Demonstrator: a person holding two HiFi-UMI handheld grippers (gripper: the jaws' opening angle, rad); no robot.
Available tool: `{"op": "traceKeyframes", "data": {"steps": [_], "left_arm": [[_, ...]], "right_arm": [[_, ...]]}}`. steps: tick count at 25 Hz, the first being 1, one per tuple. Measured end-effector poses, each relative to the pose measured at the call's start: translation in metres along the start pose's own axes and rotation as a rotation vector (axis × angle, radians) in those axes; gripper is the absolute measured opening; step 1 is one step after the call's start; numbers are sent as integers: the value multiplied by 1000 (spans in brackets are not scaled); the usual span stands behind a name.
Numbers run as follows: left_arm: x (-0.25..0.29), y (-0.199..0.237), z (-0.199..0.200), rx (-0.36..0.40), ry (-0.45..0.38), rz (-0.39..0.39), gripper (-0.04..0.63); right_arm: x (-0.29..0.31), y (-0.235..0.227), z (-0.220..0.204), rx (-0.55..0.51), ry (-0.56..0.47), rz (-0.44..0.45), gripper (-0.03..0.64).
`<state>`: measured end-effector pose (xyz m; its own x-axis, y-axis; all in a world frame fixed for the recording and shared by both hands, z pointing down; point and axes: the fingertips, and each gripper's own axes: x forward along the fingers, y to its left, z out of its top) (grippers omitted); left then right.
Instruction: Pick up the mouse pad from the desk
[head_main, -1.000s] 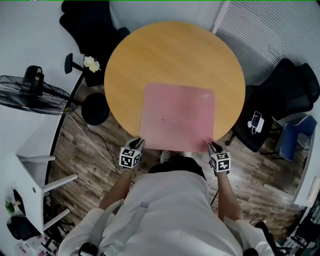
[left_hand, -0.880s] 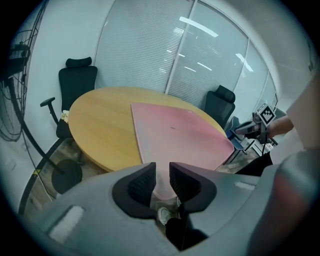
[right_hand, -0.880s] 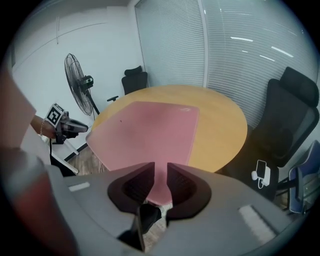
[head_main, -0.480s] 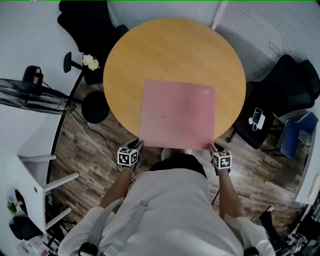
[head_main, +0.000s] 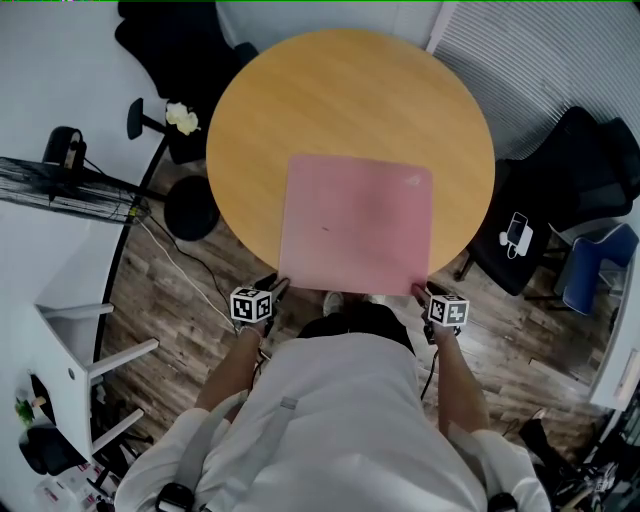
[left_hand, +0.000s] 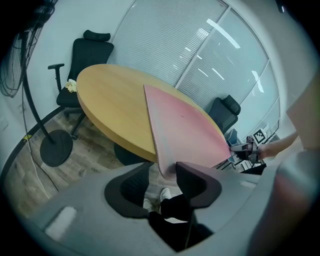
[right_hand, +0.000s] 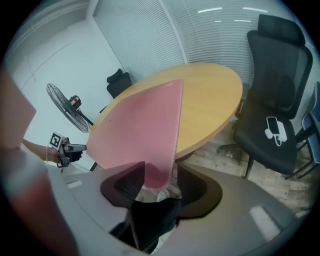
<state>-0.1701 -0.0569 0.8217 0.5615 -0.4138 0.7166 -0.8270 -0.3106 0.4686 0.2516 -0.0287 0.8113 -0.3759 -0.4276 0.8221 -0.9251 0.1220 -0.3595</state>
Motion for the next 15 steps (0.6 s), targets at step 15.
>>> {"op": "traceKeyframes", "data": {"steps": [15], "left_arm": [[3, -9, 8, -51, -77, -163, 100]], "right_arm": [[4, 2, -2, 78, -37, 81, 143]]}}
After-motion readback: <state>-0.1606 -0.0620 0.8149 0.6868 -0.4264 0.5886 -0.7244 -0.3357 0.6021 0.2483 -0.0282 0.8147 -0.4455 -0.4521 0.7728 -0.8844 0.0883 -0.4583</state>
